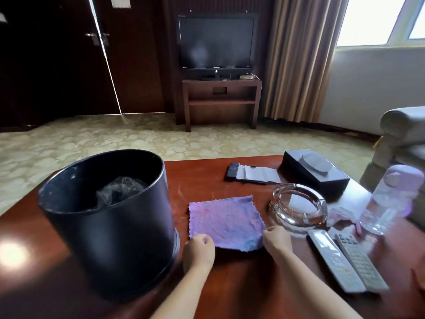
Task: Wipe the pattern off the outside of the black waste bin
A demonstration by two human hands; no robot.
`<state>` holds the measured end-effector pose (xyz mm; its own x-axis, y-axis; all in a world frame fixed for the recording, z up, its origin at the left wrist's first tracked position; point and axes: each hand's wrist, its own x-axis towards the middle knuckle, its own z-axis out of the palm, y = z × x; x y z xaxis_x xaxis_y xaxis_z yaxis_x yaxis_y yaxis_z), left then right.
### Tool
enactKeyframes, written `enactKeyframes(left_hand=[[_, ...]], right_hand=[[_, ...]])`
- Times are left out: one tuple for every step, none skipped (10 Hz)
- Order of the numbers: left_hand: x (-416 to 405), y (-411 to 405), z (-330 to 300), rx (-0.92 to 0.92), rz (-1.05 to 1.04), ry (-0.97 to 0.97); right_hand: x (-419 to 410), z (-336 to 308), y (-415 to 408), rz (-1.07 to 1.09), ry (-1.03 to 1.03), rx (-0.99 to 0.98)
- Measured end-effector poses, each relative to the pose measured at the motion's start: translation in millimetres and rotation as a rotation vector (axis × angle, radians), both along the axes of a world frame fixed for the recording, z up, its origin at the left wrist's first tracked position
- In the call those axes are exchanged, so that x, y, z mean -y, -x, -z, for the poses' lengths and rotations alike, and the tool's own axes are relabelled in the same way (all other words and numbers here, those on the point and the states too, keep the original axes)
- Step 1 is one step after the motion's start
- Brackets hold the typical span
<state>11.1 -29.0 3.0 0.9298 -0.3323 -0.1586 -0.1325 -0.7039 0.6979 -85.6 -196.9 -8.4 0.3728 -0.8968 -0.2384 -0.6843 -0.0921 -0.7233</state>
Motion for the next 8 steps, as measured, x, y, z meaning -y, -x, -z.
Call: enactKeyframes(left_hand=[[-3.3,-0.3,19.1,-0.060,-0.151,0.125],[-5.8,-3.9,37.5,-0.201,-0.289,0.253],[-9.9,-4.5,52.0,-0.272,-0.324,0.316],[-16.1,-2.3,56.1,-0.291,-0.346,0.299],[-21.9,-1.7,57.3,-0.245,-0.349,0.249],[-28.7,-3.1,55.3,-0.231,-0.308,0.194],[-36.3,-7.9,50.3,-0.244,-0.245,0.109],[-49.5,-5.1,39.9,-0.244,-0.178,0.013]], right_hand=[[-6.2,4.4,7.6,0.010,0.005,-0.056],[-10.2,5.3,14.1,0.026,0.004,-0.094],[-14.7,4.4,20.6,0.043,0.005,-0.146],[-18.8,4.1,26.8,0.033,0.020,-0.201],[-23.8,5.1,31.3,0.022,0.028,-0.232],[-34.1,-2.6,36.3,0.002,0.082,-0.295],[-43.6,-14.3,40.5,-0.022,0.172,-0.334],[-52.5,-26.0,46.0,-0.063,0.142,-0.267]])
